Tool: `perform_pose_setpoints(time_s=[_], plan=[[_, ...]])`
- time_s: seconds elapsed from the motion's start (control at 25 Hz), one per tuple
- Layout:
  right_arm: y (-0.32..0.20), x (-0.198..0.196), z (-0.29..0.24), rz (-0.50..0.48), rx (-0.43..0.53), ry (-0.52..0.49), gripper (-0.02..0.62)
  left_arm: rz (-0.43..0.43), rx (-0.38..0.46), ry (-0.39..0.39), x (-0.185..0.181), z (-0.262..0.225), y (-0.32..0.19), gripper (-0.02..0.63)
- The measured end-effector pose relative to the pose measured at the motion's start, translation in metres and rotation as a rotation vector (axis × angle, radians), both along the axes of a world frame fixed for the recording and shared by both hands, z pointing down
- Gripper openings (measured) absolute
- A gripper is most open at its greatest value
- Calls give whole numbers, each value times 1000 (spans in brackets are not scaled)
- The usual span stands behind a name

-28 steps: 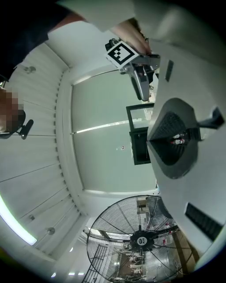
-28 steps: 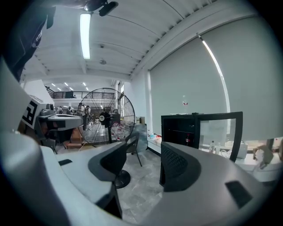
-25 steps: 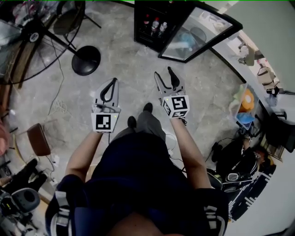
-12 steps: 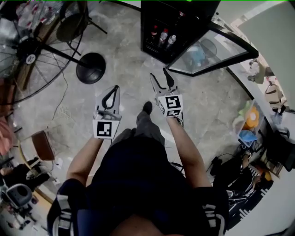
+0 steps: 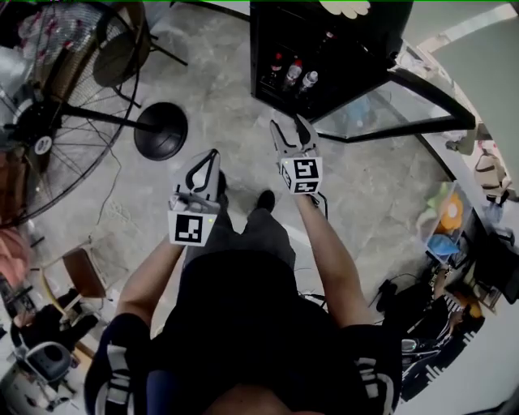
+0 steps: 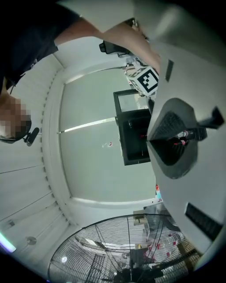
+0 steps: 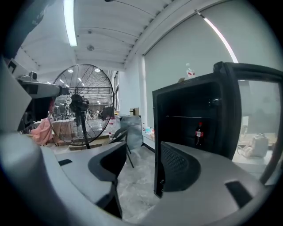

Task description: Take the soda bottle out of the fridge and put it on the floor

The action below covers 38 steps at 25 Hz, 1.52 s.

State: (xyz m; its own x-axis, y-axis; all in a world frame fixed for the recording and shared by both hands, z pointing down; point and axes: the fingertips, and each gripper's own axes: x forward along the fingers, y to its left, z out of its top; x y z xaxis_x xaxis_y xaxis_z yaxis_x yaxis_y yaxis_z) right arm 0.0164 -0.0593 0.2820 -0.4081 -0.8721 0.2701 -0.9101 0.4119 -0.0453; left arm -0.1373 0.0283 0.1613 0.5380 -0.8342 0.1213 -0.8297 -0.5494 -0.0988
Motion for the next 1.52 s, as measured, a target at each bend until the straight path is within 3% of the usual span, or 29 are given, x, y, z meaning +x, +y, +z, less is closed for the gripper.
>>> perform_pose_setpoints(time_s=[0.4,0.68,1.52], plan=[[-86,5,107,119,-36,37,241,100,-28,-12,-11,68,-72,25],[-123,11,170,137,-41,51,241,99,-37,-31,-12,120,-103,25],[-227,20,320,200,-29,31,241,77,-65,12,-17,250,-143,25]])
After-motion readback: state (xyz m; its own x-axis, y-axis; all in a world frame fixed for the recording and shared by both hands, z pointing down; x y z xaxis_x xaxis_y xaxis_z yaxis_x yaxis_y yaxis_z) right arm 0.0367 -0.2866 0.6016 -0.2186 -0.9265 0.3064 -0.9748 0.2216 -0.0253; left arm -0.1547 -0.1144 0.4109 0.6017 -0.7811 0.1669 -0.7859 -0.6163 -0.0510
